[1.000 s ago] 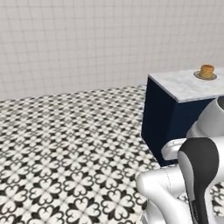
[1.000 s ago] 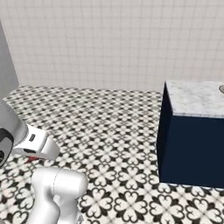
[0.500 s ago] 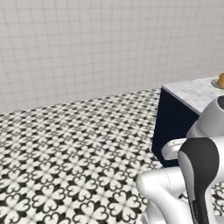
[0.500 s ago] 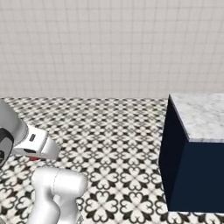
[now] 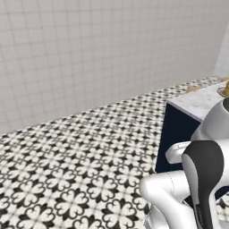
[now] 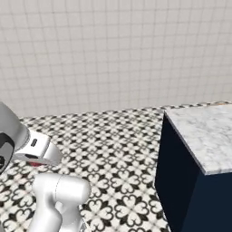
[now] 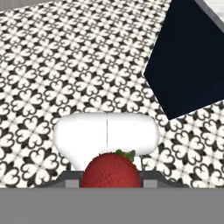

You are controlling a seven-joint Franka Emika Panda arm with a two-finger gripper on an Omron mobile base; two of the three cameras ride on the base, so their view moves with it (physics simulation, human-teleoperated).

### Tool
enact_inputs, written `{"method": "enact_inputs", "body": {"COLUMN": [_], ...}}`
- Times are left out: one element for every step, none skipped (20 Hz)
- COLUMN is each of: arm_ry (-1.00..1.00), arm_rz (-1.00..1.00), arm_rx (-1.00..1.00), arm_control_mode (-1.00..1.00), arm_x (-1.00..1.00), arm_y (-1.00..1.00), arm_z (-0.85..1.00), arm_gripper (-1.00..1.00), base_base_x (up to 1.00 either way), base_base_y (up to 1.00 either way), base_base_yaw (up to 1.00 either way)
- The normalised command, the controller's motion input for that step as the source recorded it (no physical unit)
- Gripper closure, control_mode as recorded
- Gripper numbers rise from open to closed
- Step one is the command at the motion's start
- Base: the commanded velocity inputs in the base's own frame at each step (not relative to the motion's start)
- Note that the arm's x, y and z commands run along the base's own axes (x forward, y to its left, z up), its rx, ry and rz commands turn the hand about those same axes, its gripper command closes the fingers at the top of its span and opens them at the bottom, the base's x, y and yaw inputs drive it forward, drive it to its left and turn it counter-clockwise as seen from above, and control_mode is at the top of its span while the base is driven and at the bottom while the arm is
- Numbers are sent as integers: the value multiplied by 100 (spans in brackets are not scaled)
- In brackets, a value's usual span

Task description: Take the strawberry from the fridge and place it on top of the pancake, located on the dining counter.

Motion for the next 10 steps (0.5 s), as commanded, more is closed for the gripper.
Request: {"method": "enact_inputs", "body": {"arm_ry": [0,0,0,0,0,0,0,0,0,0], "arm_rz": [0,0,0,0,0,0,0,0,0,0], "arm_rx": [0,0,0,0,0,0,0,0,0,0], "arm_control_mode": [100,100,100,100,100,100,100,100,100,100], "arm_x": [0,0,0,0,0,0,0,0,0,0], "arm_y": [0,0,0,0,0,0,0,0,0,0], "arm_z": [0,0,0,0,0,0,0,0,0,0], "arm_gripper": [100,100,100,100,100,100,100,100,100,100], "base_base_x": [100,100,100,100,100,100,100,100,100,100], "base_base_y": [54,58,63,69,71,74,82,86,85,84], "base_base_yaw": [-40,-41,-42,-43,-44,-47,-52,-56,-58,-59]}}
